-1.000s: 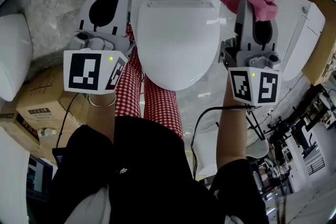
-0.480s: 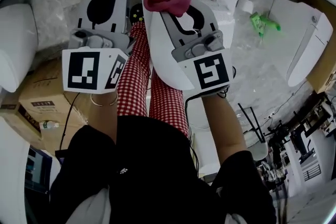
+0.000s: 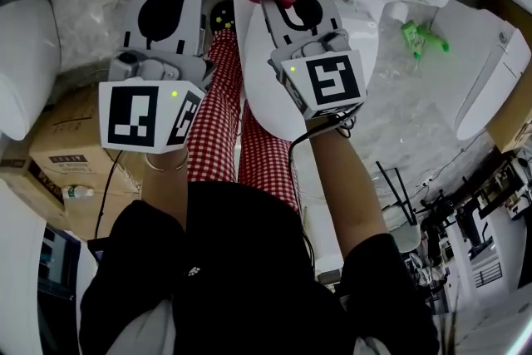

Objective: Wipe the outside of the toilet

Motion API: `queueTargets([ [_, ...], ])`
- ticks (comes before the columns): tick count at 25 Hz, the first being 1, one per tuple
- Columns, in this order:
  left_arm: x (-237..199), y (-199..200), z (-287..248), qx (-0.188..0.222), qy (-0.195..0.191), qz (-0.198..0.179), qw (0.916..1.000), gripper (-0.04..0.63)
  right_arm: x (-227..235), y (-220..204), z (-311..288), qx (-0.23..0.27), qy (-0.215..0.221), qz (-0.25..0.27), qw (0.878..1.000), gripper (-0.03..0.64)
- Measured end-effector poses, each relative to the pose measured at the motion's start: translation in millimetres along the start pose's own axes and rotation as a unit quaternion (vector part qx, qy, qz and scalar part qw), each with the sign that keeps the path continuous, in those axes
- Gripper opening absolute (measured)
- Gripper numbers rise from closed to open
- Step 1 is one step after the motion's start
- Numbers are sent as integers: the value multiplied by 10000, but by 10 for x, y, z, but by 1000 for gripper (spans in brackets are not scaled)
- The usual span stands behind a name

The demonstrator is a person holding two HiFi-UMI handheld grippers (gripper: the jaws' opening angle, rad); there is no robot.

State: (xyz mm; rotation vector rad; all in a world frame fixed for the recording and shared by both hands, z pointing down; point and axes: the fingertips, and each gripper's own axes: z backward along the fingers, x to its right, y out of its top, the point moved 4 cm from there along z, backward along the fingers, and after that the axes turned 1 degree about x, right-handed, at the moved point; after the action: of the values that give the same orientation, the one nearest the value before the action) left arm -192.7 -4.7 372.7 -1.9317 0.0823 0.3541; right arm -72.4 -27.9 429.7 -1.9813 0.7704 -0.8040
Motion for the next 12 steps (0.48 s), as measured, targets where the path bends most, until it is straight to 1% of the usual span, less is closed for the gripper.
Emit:
queueTargets([
  [7, 99, -27, -87, -74, -144, -61, 9998, 6, 126, -6, 25, -92, -131, -79, 9998, 73],
  [12, 132, -22, -150, -91, -228, -63, 9997, 6, 310, -15, 122, -67, -443, -364, 9983, 72],
])
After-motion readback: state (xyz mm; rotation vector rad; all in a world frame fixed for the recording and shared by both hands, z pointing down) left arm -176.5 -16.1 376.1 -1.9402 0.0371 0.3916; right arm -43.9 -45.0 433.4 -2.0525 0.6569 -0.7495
